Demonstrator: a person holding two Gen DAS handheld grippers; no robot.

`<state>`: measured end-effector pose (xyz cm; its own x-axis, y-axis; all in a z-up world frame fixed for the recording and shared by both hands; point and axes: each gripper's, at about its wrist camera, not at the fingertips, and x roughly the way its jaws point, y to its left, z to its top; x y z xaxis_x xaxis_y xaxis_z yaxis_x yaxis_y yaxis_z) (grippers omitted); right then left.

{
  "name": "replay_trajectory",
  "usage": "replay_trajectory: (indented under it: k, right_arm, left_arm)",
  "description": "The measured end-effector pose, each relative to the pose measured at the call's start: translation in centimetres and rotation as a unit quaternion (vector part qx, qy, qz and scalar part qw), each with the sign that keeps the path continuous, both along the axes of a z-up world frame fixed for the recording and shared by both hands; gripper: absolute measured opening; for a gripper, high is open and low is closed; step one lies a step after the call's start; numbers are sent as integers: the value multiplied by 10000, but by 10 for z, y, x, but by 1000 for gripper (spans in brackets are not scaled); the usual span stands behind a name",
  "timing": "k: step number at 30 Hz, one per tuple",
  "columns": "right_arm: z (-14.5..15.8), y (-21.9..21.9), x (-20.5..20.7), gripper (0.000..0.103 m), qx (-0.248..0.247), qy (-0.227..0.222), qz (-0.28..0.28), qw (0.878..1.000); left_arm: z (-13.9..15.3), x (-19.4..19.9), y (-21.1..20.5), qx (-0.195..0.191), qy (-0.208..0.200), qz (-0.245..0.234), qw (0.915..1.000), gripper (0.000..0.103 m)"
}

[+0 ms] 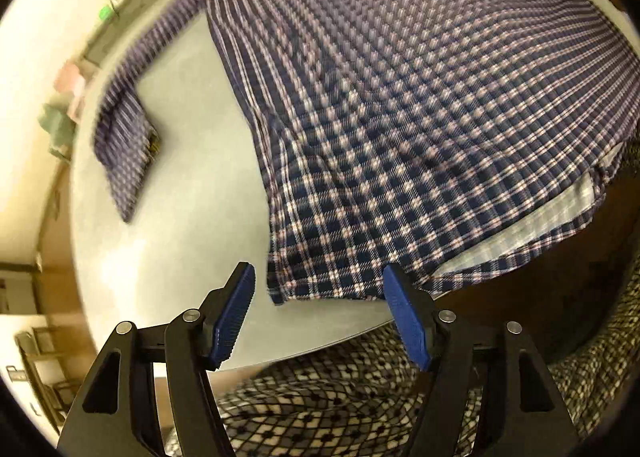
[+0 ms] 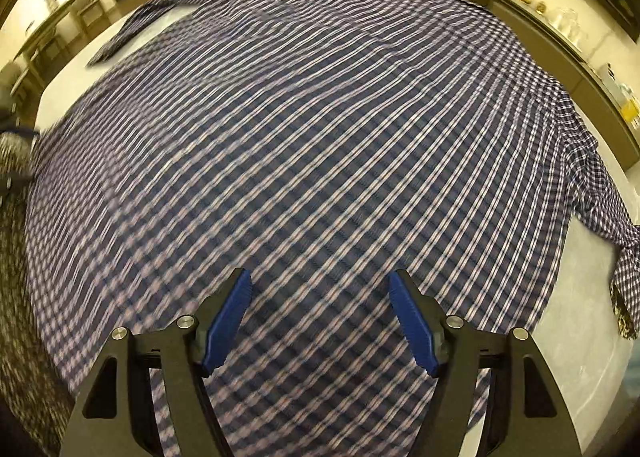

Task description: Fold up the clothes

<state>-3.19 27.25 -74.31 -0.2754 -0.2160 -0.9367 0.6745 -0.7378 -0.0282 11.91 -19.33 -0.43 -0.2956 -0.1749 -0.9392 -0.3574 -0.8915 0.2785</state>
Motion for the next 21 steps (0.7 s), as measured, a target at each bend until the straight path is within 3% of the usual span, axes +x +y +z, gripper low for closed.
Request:
replay_trajectory:
  k: [1,3,5,6,10,14,17,21]
  right_arm:
    - [-3,10,14,72,-10,49,-6,10000]
    - [-11,25,41,72,-78,194,-60,9998]
    - [-21,25,67,72,-211,278,-68,9994]
    - [-33,18,84,72,-277,295,-20,9992]
    - [-44,47,100,72,-401,375,-114,9984]
    - [-56,76,115,76,-524,454,-208,9974]
    - [-65,98,127,76,-617,513,-278,9964]
    - [-73,134,137,76,-754,612,-506,9940]
  left_arm:
    - [8,1,4,66,153,-34,9999,70]
    - [23,-6,20,613,421,-52,9972,70]
    - [27,-9,43,1135,481,-148,9923,70]
    - [20,-14,53,1206,443,-245,9914,70]
    - [-18,-25,88,807,269,-438,9954,71]
    - [-13,-19,75,1273,-77,1,9918,71]
    - [-1,-18,79,967,-23,-13,9953,71]
    - [46,-41,92,1371,395,109,9897,70]
